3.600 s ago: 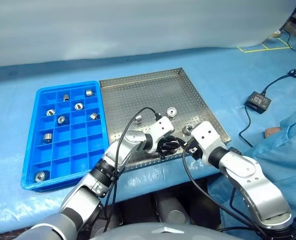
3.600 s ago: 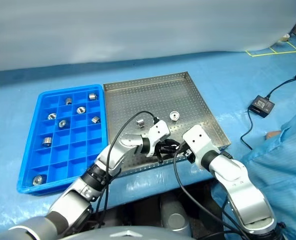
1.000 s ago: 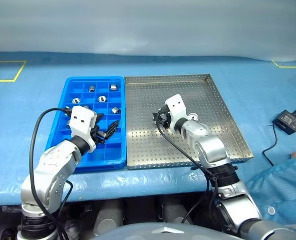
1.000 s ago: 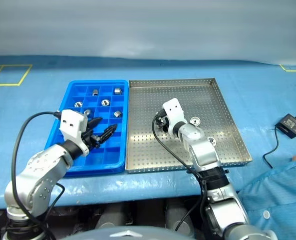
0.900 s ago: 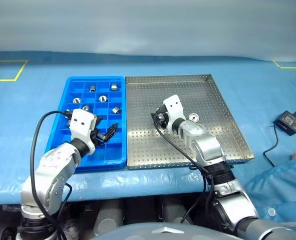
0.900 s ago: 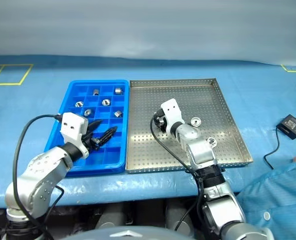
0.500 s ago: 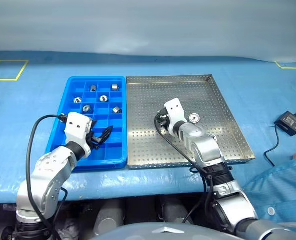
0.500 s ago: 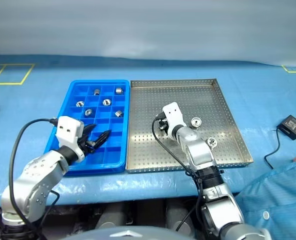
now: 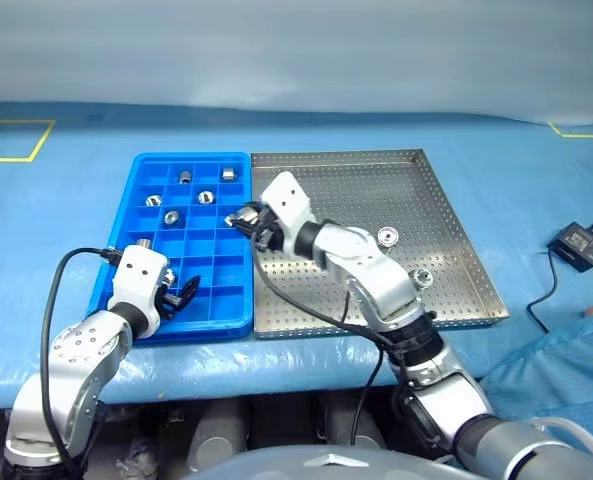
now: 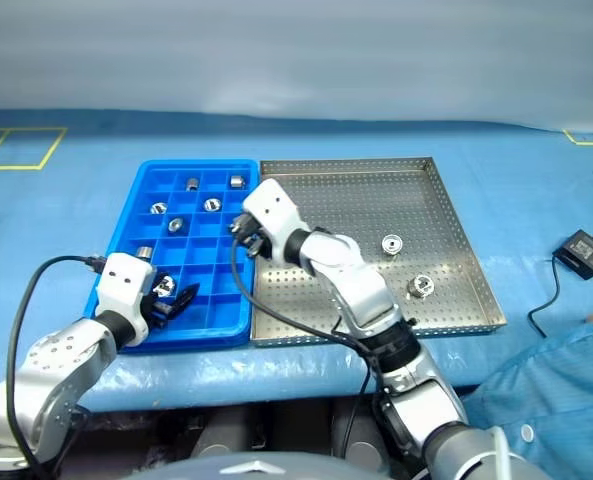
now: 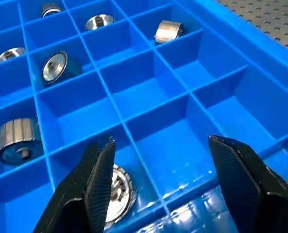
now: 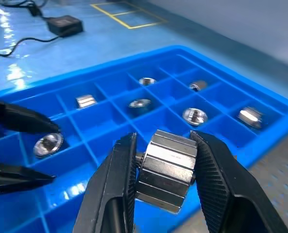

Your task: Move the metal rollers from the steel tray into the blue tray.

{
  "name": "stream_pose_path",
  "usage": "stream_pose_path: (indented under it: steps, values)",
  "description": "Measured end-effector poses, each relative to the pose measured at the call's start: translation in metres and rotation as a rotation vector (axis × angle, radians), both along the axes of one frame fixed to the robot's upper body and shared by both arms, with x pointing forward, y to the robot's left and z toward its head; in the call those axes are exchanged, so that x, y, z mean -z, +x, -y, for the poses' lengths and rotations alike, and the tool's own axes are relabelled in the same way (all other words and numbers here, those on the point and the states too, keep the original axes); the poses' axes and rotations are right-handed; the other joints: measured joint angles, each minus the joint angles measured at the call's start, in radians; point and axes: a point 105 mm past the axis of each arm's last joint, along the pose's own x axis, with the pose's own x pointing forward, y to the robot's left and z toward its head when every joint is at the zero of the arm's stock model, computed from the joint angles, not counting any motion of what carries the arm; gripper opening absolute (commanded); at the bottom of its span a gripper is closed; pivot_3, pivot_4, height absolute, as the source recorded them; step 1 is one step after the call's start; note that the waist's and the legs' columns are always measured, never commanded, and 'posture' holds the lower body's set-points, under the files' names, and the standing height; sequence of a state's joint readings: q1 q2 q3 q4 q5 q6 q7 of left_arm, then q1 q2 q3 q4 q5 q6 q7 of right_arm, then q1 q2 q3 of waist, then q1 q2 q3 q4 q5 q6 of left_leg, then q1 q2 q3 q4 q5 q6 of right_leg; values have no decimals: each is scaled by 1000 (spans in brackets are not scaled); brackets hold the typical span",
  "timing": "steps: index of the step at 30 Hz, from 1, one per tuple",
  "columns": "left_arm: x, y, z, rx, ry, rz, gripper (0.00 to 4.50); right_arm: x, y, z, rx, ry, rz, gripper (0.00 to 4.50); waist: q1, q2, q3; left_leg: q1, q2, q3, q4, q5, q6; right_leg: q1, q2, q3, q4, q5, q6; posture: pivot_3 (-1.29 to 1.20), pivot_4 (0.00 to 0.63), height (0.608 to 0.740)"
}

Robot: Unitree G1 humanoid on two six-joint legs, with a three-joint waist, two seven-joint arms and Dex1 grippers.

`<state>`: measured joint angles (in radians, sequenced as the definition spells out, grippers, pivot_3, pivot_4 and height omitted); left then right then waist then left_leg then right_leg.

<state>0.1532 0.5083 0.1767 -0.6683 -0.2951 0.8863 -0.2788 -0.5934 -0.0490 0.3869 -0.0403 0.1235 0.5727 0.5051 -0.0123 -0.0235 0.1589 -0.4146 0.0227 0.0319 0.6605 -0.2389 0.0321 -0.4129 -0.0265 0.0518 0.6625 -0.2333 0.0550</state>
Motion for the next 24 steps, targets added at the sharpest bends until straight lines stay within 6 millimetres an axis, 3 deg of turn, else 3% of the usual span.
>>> stream_pose_path:
  steps: [3, 10, 16, 21, 22, 24]
  values:
    - [-1, -2, -9, -60, -6, 14, 3340, 12, 5, -15, -31, -3, -34, 1356, 8, 0, 0, 0, -1, -1, 0, 0, 0, 1, -2, -1, -1, -1, -2, 144, 150, 740]
    - [-6, -8, 5, -26, -71, 59, 3340, 25, 6, -46, -122, -6, -57, 1356, 20, -1, 0, 0, 0, -4, -4, 1, -5, 0, -5, -4, 0, -1, -3, 186, 150, 740]
    - [-3, -11, 4, -35, -75, 48, 3340, 25, 9, -55, -158, -4, -61, 1356, 33, -1, 0, 0, 3, -9, -7, 3, -9, 0, -3, -9, -1, -2, -9, 200, 150, 740]
    - [-2, -10, 6, -37, -80, 48, 3340, 33, 19, -51, -140, -8, -86, 1356, 39, -1, 0, 0, 3, -11, -9, 4, -12, 0, -2, -10, 0, -3, -11, 209, 150, 740]
    - [-2, -10, 7, -35, -81, 47, 3340, 35, 21, -50, -133, -10, -93, 2084, 40, -1, 0, 0, 3, -11, -10, 5, -12, 0, -1, -10, 0, -3, -11, 209, 150, 740]
    - [-1, -10, 10, -29, -87, 47, 3340, 38, 26, -47, -117, -7, -104, 2710, 42, -1, 0, 0, 3, -11, -11, 5, -13, 0, -1, -11, 0, -3, -11, 209, 150, 740]
